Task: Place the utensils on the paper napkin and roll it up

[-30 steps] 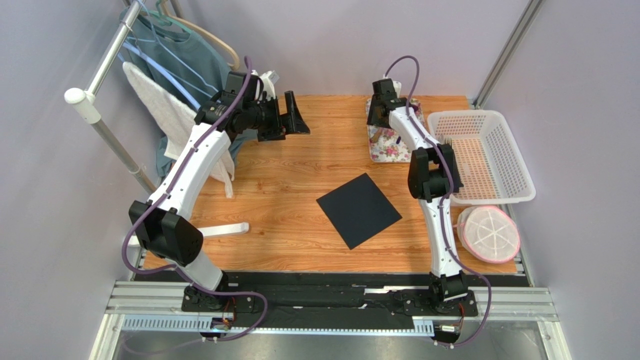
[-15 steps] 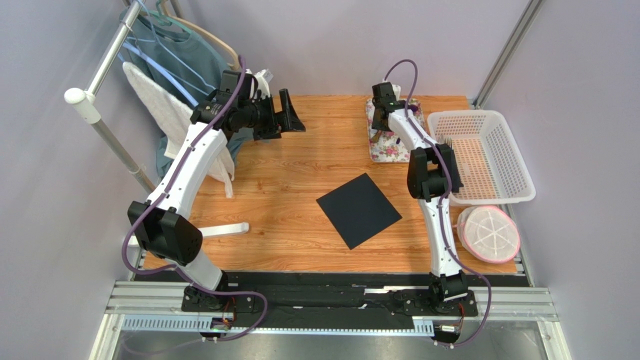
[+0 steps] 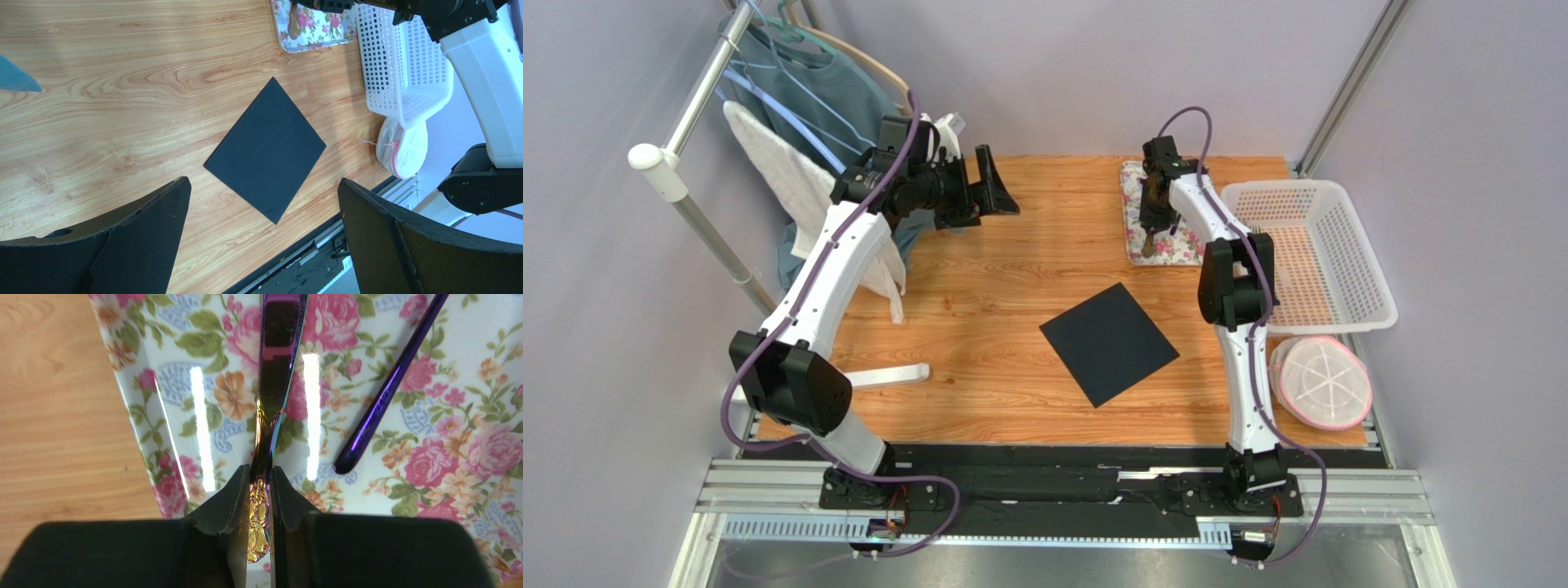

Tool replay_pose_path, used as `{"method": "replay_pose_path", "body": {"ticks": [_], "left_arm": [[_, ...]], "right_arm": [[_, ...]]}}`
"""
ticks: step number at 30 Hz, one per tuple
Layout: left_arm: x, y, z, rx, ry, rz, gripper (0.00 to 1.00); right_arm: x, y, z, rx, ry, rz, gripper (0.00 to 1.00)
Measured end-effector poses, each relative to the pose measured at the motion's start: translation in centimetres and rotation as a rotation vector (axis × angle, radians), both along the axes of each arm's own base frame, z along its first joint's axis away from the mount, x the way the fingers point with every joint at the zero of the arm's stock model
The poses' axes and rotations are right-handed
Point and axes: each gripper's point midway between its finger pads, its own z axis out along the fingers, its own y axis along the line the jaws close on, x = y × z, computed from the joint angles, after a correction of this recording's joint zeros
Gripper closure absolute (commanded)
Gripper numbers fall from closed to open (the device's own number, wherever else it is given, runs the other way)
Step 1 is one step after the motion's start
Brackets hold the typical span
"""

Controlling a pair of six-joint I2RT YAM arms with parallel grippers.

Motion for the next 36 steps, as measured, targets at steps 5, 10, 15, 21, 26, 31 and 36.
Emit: {"method": "replay_pose_path", "body": {"ticks": [5, 10, 15, 21, 26, 31, 36], "left_arm": [[-0.3, 0.0, 0.2, -0.005, -0.011, -0.002, 0.01], [-0.4, 0.1, 0.1, -0.007, -0.018, -0.002, 0.01], [-0.5, 0.1, -0.3, -0.003, -0.015, -0.004, 0.01], [-0.8, 0.0, -1.7, 0.026, -0.021, -0.040, 0.01], [-2.1, -1.8, -3.8, 0.070, -0.062, -0.179, 0.04], [-3.9, -5.5, -6.4, 0.032, -0.036, -0.352, 0.20], [-4.4, -9.4, -10.0, -0.004, 0.024, -0.465, 0.30]], "right_arm": [[-2.1, -0.7, 0.0, 0.014, 0.075, 0.073, 1.00], [-3.4, -1.1, -0.1, 0.020, 0.121, 0.125, 0.60], [-4.2, -1.2, -0.1, 0.021, 0.157, 0.159, 0.39], [-3.4, -0.9, 0.5, 0.030, 0.130, 0.172, 0.43], [-2.1, -0.9, 0.2, 0.029, 0.097, 0.165, 0.51], [-1.5, -1.3, 0.0, 0.032, 0.084, 0.140, 0.57], [-1.4, -1.3, -0.1, 0.043, 0.081, 0.117, 0.70]]}}
